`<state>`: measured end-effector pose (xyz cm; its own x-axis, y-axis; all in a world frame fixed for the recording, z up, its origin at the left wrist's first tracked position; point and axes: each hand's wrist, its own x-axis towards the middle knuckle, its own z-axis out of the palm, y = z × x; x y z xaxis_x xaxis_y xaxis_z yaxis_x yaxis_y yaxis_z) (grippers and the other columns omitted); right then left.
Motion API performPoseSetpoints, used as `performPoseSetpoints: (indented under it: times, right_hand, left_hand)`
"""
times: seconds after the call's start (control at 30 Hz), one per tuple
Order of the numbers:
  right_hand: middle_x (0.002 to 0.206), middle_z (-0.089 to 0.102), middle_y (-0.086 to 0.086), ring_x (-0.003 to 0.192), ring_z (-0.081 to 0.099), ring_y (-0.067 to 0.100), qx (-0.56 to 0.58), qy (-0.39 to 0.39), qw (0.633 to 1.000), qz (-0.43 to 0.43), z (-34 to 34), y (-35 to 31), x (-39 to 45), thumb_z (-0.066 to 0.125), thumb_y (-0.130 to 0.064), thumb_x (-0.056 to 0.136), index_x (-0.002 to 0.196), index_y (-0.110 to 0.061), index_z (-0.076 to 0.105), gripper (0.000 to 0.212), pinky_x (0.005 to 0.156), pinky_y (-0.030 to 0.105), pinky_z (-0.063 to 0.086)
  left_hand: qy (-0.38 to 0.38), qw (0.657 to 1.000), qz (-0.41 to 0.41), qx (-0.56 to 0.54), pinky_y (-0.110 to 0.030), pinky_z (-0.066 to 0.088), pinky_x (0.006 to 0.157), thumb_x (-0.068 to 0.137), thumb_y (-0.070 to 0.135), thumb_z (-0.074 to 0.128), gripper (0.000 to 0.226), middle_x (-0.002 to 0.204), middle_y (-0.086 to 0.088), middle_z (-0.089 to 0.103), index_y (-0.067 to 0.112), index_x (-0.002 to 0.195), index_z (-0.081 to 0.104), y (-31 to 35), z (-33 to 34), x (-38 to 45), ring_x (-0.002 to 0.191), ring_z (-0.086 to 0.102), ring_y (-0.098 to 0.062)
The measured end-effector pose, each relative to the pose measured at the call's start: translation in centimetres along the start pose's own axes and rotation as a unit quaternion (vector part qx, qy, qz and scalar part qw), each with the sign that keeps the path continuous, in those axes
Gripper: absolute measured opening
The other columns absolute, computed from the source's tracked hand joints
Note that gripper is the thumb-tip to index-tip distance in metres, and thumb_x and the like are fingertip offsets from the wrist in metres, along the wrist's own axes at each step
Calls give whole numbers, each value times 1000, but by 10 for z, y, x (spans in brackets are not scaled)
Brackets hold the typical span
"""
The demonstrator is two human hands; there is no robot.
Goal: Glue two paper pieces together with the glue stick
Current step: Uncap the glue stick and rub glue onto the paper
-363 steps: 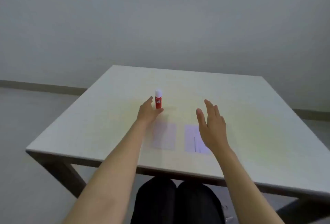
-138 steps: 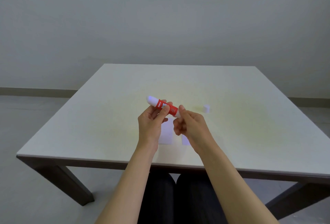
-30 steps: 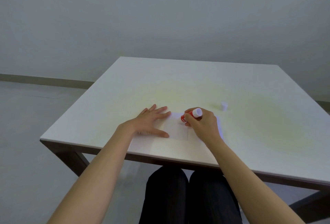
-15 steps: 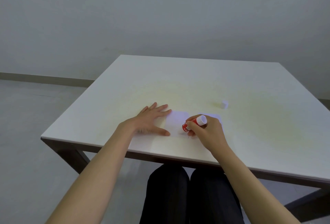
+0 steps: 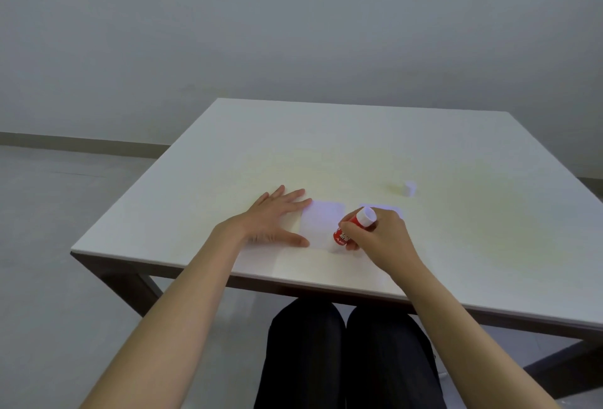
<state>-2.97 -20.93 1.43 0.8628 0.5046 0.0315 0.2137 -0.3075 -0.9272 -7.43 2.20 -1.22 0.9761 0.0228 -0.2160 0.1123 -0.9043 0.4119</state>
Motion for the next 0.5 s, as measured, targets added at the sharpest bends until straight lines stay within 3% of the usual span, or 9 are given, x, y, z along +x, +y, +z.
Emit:
performPoseSetpoints:
  times: [0.1,0.17,0.27,0.4,0.5]
  right_hand:
    - [68,73,3,67,68,21,-22,51,998,3,-3,-2,11,60,-19,73,67,-12,68,12,71,42,56]
    - [69,74,1,70,70,22,36,63,997,11,-1,-6,18,63,-17,73,67,-16,70,10,72,41,57]
    - [73,74,10,69,71,24,125,11,992,26,13,-10,26,65,-10,78,73,-12,72,9,77,42,59]
    - [75,73,15,66,69,24,107,-52,993,18,30,-9,35,63,-10,80,78,-7,72,10,71,40,57]
    - [76,74,15,73,69,30,98,-46,994,29,29,-8,45,64,-14,79,74,-10,72,10,76,43,57]
  left_hand:
    - [-2,1000,1,6,-39,-10,117,74,61,64,91,158,18,-2,41,147,13,1,-1,-1,145,-15,-14]
    - [-4,1000,1,10,-39,-11,117,75,61,63,91,158,18,-3,40,148,12,1,-1,-1,145,-15,-14]
    - [-5,1000,2,22,-39,-10,116,75,62,62,92,158,18,-4,40,148,11,2,-1,0,145,-16,-15]
    - [5,1000,8,9,-38,-10,116,75,62,63,90,158,19,-2,42,147,12,0,0,-1,145,-15,-14]
    - [3,1000,9,15,-39,-10,117,74,63,63,91,158,19,-2,43,147,11,-1,0,0,146,-15,-14]
